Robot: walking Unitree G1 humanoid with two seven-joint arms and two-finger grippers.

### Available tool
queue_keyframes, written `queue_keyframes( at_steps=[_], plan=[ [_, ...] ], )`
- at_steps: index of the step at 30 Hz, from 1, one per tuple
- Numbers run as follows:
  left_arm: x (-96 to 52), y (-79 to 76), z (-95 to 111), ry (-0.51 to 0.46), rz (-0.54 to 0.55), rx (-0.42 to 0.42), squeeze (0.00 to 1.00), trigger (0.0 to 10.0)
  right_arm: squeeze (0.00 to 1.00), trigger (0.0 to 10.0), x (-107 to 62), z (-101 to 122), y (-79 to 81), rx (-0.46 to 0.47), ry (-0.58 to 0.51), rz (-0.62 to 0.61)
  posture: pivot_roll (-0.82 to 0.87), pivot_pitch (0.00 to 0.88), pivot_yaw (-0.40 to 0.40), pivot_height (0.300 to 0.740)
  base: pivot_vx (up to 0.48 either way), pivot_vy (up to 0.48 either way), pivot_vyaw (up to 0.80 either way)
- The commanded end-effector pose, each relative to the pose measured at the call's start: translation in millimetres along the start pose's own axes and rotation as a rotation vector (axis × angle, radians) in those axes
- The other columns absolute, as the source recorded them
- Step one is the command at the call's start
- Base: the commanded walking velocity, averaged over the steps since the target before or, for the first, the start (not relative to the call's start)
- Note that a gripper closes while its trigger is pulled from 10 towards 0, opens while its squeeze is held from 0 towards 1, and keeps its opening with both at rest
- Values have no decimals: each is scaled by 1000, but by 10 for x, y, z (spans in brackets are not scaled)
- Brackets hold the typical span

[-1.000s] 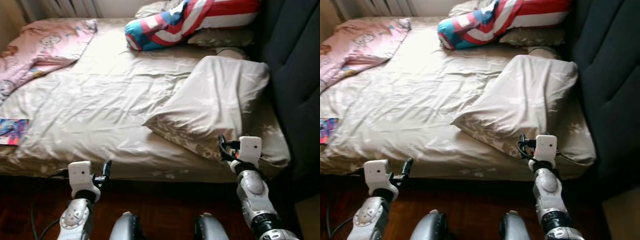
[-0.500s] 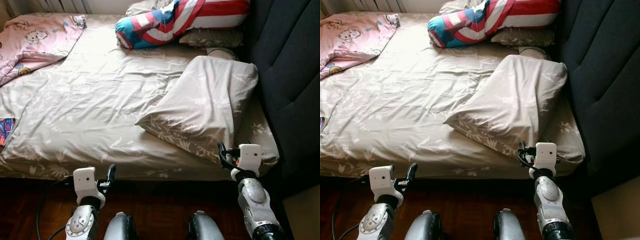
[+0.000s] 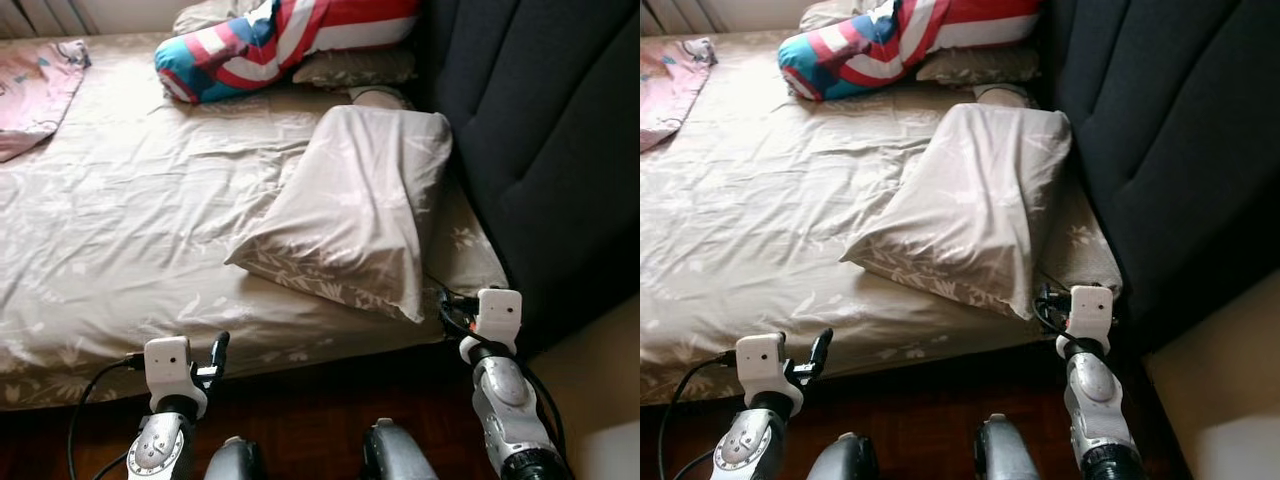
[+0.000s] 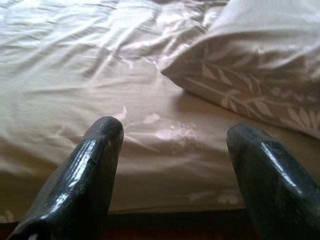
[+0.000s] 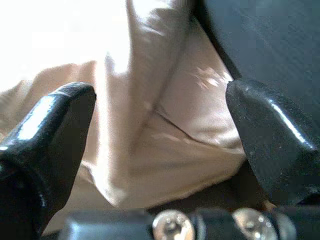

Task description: Clean up the room

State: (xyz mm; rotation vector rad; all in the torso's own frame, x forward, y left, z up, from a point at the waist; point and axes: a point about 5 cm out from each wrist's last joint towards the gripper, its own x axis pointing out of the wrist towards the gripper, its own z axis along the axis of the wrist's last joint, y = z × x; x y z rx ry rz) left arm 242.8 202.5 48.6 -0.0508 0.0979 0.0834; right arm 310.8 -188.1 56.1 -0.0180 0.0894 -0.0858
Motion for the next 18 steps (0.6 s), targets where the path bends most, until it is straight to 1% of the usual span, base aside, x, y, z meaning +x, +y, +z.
queue_keyframes(
  at_steps=[1, 13, 18],
  plan=[
    [-28, 25, -25, 14, -6, 25, 0, 10000, 0, 10000, -4, -30, 15, 7, 16, 5, -33, 147, -2, 647, 240, 0, 0],
    [-5, 48, -8, 15, -13, 35, 0, 10000, 0, 10000, 21, -23, 90, 12, 19, 11, -21, 143, 10, 647, 278, 0, 0],
    [-1, 57, -1, 15, -13, 37, 0, 10000, 0, 10000, 18, -44, 116, 1, 29, 15, -22, 147, 11, 647, 294, 0, 0]
  ],
)
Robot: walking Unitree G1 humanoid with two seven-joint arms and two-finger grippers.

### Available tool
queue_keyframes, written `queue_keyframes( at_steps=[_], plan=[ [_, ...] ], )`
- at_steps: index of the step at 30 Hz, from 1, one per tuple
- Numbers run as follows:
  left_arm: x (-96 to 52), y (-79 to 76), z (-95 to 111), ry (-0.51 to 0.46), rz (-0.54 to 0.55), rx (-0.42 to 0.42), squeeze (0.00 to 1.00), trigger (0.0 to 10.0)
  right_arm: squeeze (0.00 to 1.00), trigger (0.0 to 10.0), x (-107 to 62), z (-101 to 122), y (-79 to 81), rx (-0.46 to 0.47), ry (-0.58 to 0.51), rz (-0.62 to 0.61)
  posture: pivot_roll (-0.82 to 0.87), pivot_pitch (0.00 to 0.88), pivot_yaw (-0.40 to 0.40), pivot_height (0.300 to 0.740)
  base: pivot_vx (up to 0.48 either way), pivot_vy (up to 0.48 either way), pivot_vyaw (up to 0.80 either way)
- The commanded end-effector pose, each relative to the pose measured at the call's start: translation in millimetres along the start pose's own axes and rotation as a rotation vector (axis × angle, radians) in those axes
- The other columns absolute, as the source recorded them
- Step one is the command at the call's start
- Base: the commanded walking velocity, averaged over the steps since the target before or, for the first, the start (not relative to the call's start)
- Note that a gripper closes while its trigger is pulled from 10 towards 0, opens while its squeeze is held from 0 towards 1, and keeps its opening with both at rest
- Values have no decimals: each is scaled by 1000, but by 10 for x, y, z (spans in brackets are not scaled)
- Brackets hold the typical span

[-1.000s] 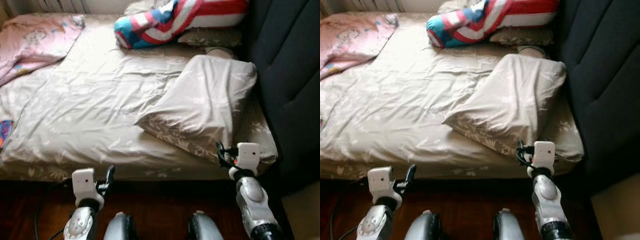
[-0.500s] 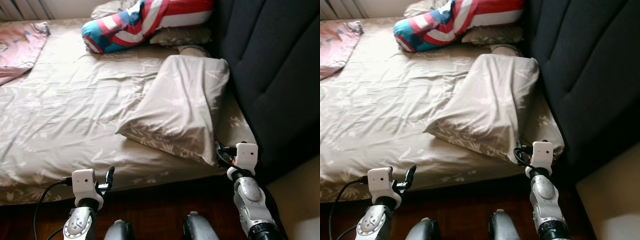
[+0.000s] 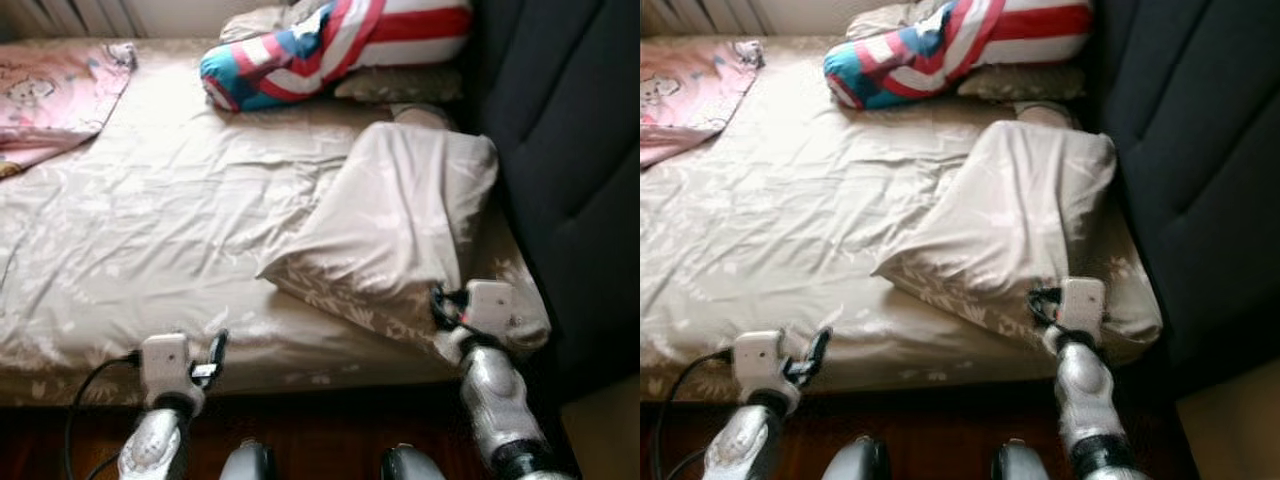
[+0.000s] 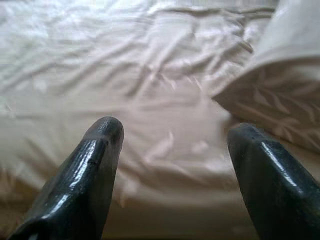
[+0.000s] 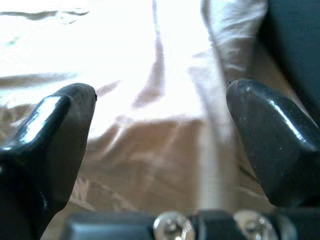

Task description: Clean up the room

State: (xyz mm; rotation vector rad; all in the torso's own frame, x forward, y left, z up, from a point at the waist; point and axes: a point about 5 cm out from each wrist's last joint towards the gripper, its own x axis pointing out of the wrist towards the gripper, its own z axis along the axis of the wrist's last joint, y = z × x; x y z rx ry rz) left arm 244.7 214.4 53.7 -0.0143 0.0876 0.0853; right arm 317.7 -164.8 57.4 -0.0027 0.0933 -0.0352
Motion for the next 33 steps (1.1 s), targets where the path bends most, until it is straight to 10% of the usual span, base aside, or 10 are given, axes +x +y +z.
queue_keyframes(
  at_steps=[1, 15, 17, 18, 33],
  plan=[
    [-27, -61, -55, 26, -18, 1, 0, 10000, 0, 10000, -35, -68, -116, -8, 26, -36, -17, 151, 12, 647, 292, 0, 0],
    [-78, -15, -41, 24, -9, 13, 0, 10000, 0, 10000, -22, -117, -170, -5, 66, -89, 2, 177, 22, 647, 204, 0, 0],
    [-84, -9, -37, 24, -8, 16, 0, 10000, 157, 10000, -12, -115, -184, 3, 69, -91, 4, 180, 24, 647, 0, 0, 0],
    [-91, -2, -32, 24, -8, 19, 0, 10000, 1000, 10000, -4, -118, -206, 2, 78, -103, 8, 185, 26, 647, 0, 0, 0],
    [-196, 88, 17, 35, -11, 51, 0, 10000, 1000, 10000, 48, -243, -259, 131, 235, -138, 52, 223, 59, 647, 0, 0, 0]
  ],
)
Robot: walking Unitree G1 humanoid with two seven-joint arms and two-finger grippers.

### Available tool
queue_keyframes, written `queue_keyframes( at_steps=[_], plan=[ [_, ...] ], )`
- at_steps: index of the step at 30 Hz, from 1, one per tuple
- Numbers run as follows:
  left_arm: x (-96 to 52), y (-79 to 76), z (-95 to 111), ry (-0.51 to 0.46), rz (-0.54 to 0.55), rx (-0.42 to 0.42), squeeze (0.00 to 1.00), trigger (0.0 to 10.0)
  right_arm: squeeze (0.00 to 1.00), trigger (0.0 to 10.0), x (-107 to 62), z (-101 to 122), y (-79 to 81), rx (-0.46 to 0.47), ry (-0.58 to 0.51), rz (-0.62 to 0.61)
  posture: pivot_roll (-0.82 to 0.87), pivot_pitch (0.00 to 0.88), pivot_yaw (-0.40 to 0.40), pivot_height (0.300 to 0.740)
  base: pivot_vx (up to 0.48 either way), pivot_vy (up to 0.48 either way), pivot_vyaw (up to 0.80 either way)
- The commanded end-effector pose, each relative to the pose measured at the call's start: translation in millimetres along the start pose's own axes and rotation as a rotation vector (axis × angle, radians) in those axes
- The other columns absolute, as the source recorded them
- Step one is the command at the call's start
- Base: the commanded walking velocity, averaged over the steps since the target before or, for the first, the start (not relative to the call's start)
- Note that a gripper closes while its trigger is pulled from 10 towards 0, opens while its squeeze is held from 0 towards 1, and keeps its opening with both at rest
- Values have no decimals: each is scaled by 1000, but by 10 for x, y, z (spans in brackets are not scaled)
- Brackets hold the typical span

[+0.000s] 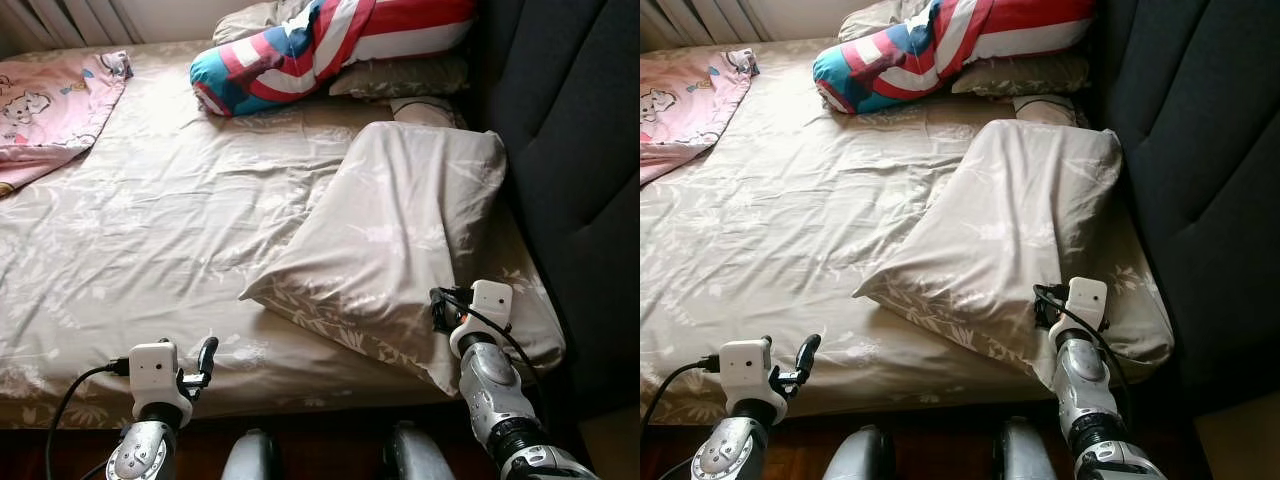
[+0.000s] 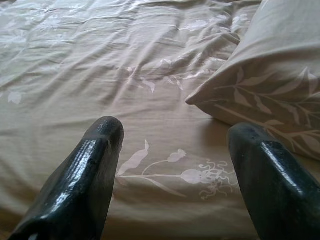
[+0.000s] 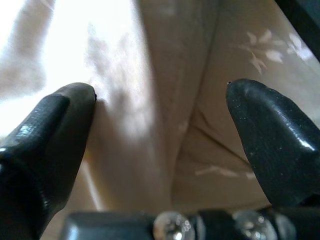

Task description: Clean up the room

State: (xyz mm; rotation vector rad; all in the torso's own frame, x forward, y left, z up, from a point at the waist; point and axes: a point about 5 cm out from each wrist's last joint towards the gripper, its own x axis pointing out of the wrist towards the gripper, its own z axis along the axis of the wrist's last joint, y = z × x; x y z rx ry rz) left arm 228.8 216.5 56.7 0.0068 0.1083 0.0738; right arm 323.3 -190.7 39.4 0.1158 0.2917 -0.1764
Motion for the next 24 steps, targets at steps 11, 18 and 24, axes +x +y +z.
queue_keyframes(
  at_steps=[11, 18, 24],
  plan=[
    [-135, 107, 82, 17, -10, 52, 0, 10000, 0, 10000, -33, -190, -9, 118, 104, 77, 102, 259, 86, 647, 0, 0, 0],
    [-142, 124, 125, 15, -13, 61, 0, 10000, 0, 10000, 16, -39, 128, 244, 35, 175, 113, 264, 96, 647, 0, 0, 0],
    [-149, 114, 166, 18, -20, 64, 0, 10000, 0, 10000, 23, -29, 201, 266, 45, 228, 119, 268, 101, 647, 0, 0, 0]
  ],
)
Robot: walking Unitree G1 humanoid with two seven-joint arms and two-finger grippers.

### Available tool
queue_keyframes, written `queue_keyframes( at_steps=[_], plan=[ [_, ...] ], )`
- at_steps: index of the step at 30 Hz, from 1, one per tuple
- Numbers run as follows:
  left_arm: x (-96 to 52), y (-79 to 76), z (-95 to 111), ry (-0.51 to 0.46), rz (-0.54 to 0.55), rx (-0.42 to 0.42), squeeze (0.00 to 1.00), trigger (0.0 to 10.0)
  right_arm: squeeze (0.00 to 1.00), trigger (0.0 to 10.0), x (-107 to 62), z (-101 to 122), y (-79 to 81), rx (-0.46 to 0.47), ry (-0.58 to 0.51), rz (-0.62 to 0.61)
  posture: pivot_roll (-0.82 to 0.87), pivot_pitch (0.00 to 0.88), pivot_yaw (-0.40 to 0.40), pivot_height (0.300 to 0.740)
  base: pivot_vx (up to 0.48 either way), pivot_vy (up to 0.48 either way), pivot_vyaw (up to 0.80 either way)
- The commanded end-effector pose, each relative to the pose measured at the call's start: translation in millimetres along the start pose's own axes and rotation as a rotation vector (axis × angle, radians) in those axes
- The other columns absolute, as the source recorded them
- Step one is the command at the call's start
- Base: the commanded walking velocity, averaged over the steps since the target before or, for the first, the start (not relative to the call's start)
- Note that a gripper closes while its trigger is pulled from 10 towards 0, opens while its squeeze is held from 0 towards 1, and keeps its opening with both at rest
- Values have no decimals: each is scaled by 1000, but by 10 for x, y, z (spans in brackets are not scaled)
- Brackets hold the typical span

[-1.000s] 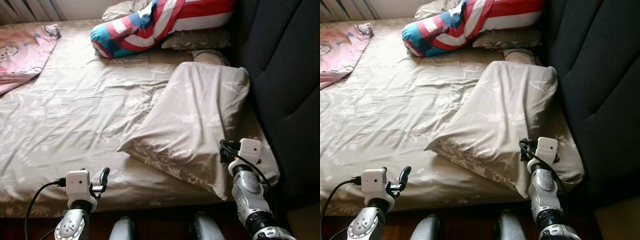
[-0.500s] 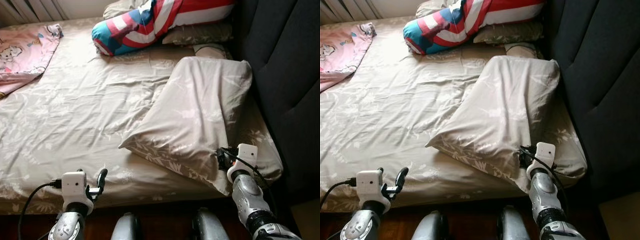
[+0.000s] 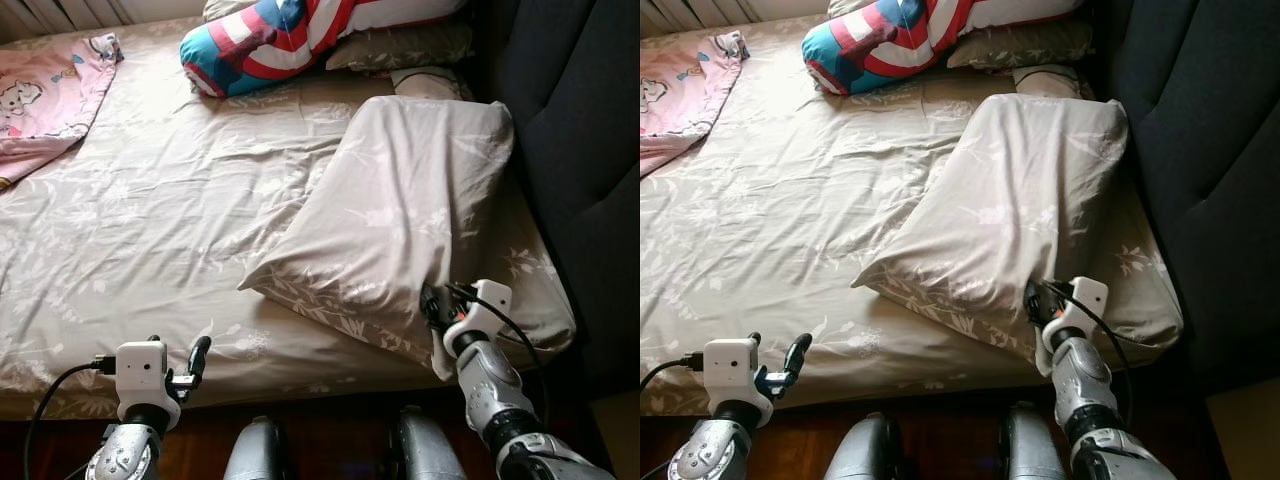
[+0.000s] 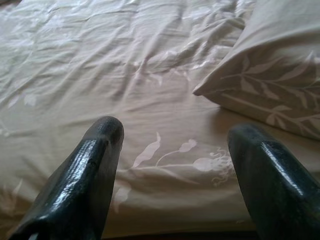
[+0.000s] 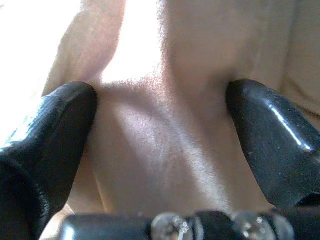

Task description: Clean up the room

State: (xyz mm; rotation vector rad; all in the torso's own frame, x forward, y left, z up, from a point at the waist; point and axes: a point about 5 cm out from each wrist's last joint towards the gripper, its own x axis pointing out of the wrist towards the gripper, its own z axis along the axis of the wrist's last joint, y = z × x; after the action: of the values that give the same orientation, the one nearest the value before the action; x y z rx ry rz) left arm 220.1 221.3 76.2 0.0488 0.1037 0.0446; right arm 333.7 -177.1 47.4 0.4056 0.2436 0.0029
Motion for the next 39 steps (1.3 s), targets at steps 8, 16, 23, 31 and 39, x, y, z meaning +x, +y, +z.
queue_keyframes(
  at_steps=[8, 16, 23, 31, 39],
  plan=[
    [-113, 81, 13, 33, 7, 27, 0, 10000, 0, 10000, -118, -406, -57, -141, 241, -65, 143, 290, 107, 647, 0, 0, 0],
    [-219, 111, 36, 47, 10, 38, 0, 10000, 0, 10000, -108, -439, 7, -132, 261, -37, 159, 327, 117, 647, 0, 0, 0],
    [-311, 91, 44, 63, 10, 40, 0, 10000, 0, 10000, -105, -460, 27, -148, 290, -32, 173, 363, 119, 647, 0, 0, 0],
    [-364, 70, 50, 82, 14, 36, 0, 10000, 0, 0, -103, -479, 56, -158, 297, -28, 174, 379, 114, 647, 0, 0, 0],
    [-349, 69, 41, 90, 18, 32, 0, 10000, 0, 0, -133, -517, 33, -155, 297, -33, 160, 372, 108, 647, 0, 0, 0]
  ],
)
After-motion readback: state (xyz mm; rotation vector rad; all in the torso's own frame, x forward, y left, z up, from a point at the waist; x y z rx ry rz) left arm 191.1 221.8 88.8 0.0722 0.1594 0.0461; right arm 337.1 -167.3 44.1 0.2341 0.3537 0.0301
